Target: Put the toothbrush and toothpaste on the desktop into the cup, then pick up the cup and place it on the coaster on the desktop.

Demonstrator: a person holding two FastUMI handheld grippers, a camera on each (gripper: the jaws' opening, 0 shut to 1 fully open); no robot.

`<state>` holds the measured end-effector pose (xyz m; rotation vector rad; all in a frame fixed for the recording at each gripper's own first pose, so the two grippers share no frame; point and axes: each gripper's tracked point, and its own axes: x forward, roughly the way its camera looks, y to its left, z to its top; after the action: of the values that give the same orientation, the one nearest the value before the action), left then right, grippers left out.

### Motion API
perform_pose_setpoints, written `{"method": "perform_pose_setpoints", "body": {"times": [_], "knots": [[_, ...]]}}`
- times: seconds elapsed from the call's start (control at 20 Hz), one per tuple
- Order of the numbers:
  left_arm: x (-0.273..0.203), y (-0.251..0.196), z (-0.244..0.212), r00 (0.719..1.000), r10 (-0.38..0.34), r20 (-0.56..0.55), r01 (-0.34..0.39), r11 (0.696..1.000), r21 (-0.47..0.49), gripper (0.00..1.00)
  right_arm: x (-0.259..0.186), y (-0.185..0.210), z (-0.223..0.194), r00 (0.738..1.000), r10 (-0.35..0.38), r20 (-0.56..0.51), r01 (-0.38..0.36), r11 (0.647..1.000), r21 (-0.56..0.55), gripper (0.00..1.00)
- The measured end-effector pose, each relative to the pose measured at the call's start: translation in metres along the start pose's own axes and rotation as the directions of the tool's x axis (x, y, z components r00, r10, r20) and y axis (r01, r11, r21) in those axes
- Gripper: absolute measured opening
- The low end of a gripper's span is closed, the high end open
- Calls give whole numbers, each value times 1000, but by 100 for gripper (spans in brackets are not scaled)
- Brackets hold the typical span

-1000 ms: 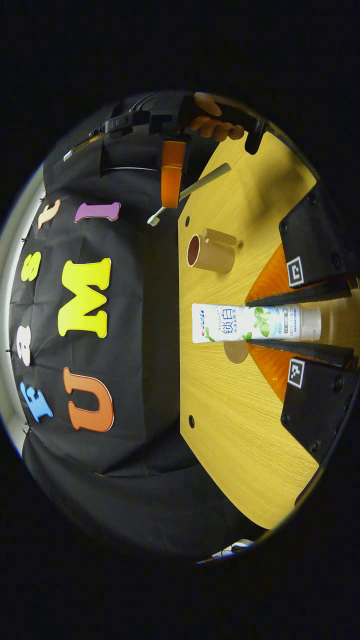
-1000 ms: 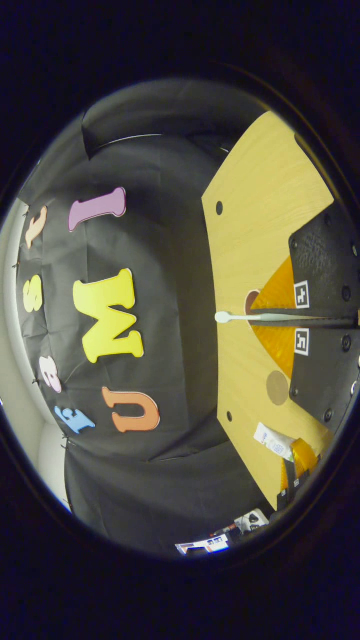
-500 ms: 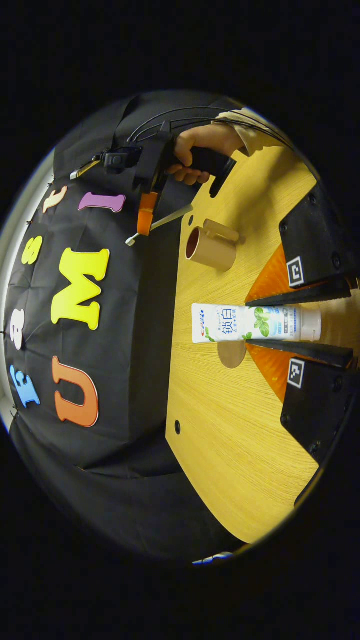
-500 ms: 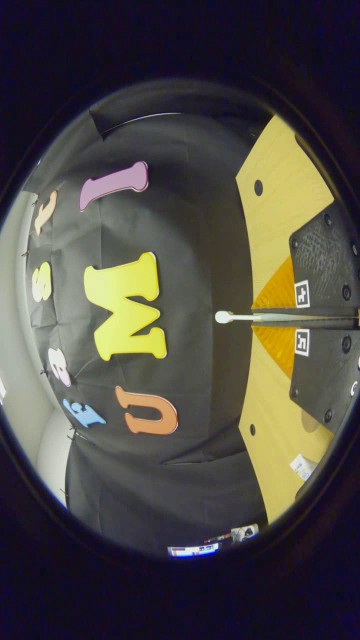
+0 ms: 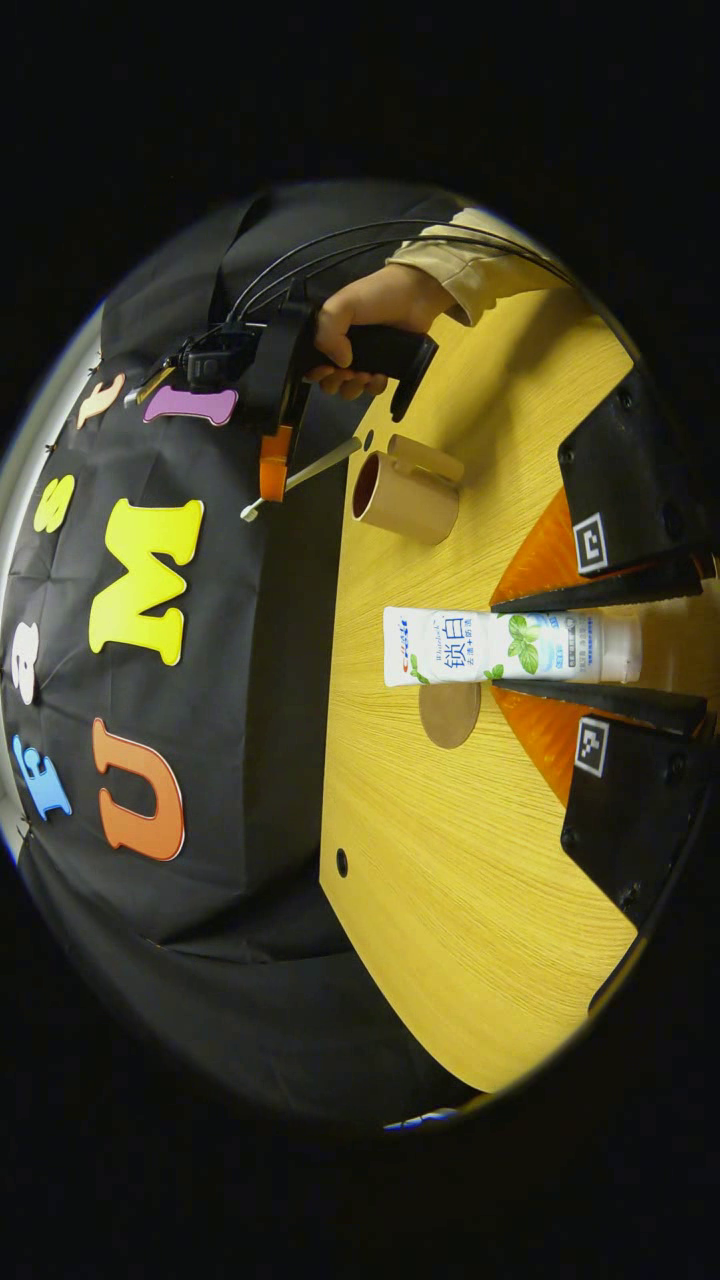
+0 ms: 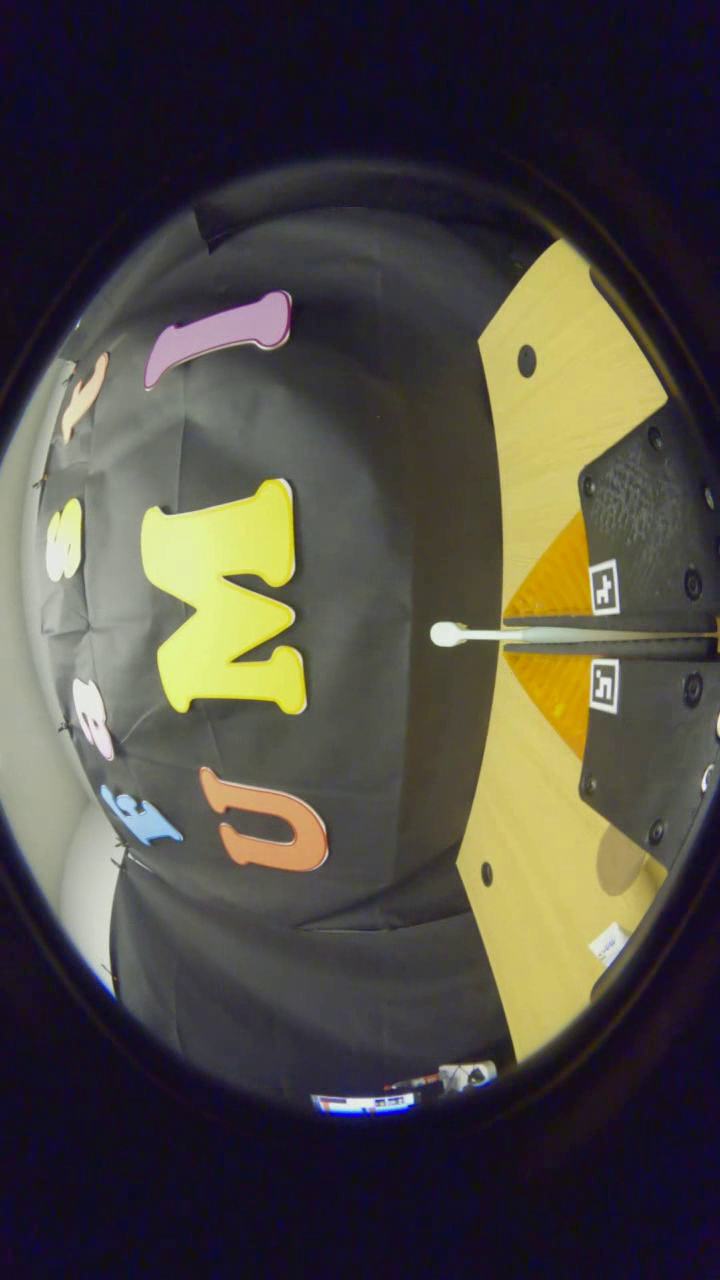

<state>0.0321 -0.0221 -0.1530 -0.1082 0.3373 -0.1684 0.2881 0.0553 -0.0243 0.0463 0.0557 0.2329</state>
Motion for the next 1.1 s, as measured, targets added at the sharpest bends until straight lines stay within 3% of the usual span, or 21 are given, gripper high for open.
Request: {"method": "perform_pose_setpoints", "body": {"times": [0.2, 0.25, 0.35, 0.55, 0.6, 0.65, 0.9, 1.0, 1.1], "knots": [[-1, -2, -2, 1000, -2, -4, 2, 1000, -1, 38, 1, -2, 5, 1000, -6, 10, 6, 1000, 30, 1], [-1, -2, -1, 1000, -3, 1, 3, 1000, -3, 43, 1, -2, 4, 1000, -8, 6, 8, 999, 33, 1], [-1, -2, -3, 1000, -8, 1, 8, 1000, -7, 38, 3, -3, -2, 1000, -10, -11, 10, 1000, 25, 2], [0, -4, -7, 1000, -8, -12, 8, 1000, -9, 38, 3, -1, -8, 999, -9, -42, 11, 999, 31, 4], [0, -4, -8, 1000, -7, -14, 7, 1000, -10, 43, 2, -1, -8, 999, -8, -43, 9, 999, 35, 4], [0, -5, -9, 1000, -8, -16, 8, 1000, -10, 38, 1, 1, -7, 999, -2, -43, 4, 999, 39, 4], [0, -5, -6, 1000, 1, -13, -2, 1000, -7, 38, -6, 6, -21, 995, 26, -97, -23, 999, 35, 6], [0, -6, -4, 1000, 7, -7, -8, 1000, -5, 42, -12, 9, -26, 993, 43, -111, -39, 999, 36, 12], [1, -9, 0, 1000, 8, 1, -8, 1000, -3, 38, -20, 11, -27, 992, 57, -111, -54, 998, 28, 31]]}}
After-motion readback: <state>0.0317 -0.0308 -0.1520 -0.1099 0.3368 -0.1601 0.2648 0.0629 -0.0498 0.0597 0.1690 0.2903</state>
